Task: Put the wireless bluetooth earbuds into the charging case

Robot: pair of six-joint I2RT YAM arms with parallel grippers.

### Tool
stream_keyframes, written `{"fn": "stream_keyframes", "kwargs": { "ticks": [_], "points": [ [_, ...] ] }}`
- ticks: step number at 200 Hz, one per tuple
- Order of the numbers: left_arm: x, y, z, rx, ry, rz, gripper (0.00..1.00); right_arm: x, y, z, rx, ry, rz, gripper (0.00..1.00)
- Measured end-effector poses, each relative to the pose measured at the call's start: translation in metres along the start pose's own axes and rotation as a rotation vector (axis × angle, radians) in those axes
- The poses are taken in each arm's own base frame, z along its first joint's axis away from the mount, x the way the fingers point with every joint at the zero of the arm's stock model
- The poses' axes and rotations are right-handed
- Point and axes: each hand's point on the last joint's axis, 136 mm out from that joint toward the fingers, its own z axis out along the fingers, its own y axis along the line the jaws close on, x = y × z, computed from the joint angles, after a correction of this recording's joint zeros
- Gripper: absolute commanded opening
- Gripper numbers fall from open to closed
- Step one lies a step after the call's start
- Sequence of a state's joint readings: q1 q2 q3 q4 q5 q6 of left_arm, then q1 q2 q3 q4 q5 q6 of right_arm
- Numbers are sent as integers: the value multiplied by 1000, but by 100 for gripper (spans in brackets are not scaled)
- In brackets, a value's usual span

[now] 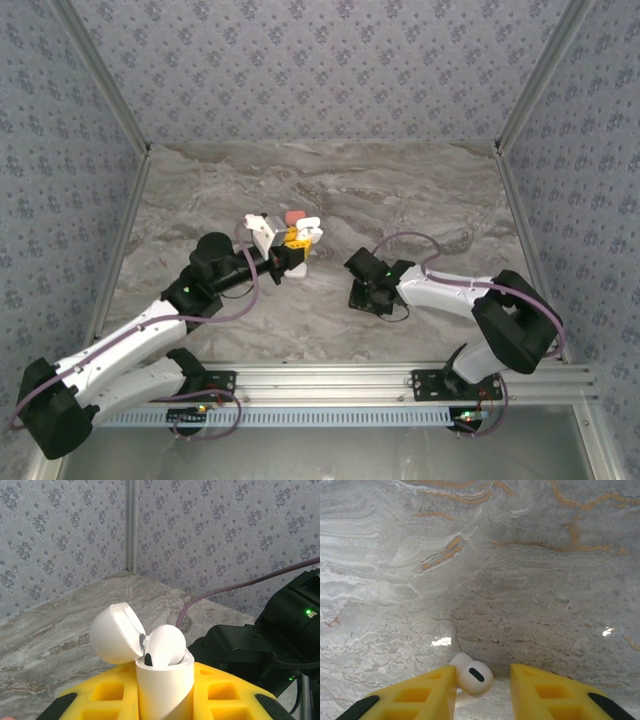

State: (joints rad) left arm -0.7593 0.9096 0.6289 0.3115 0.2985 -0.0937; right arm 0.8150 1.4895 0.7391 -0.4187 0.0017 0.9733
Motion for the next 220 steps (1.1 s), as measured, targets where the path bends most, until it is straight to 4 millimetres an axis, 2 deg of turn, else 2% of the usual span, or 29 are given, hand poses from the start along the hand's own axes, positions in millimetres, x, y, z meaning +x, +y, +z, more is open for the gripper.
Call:
{"fn": "stream_keyframes", "kwargs": {
  "ticks": [81, 139, 171, 190, 220],
  "points": [
    [0, 0, 0, 0, 0, 0, 0, -3, 7, 3, 11, 7, -60, 22],
    [1, 0, 0, -1, 2, -4, 0, -12, 12, -6, -4, -36, -186, 22],
    [8, 1, 0, -1, 12, -32, 0, -36, 17, -39, -66, -141, -285, 21],
    [13, 1, 0, -1, 18, -54, 0, -57, 18, -69, -113, -240, -342, 21],
    [11, 0, 3, 14, 4, -79, 0, -93, 21, -128, -190, -420, -434, 21]
  ]
}}
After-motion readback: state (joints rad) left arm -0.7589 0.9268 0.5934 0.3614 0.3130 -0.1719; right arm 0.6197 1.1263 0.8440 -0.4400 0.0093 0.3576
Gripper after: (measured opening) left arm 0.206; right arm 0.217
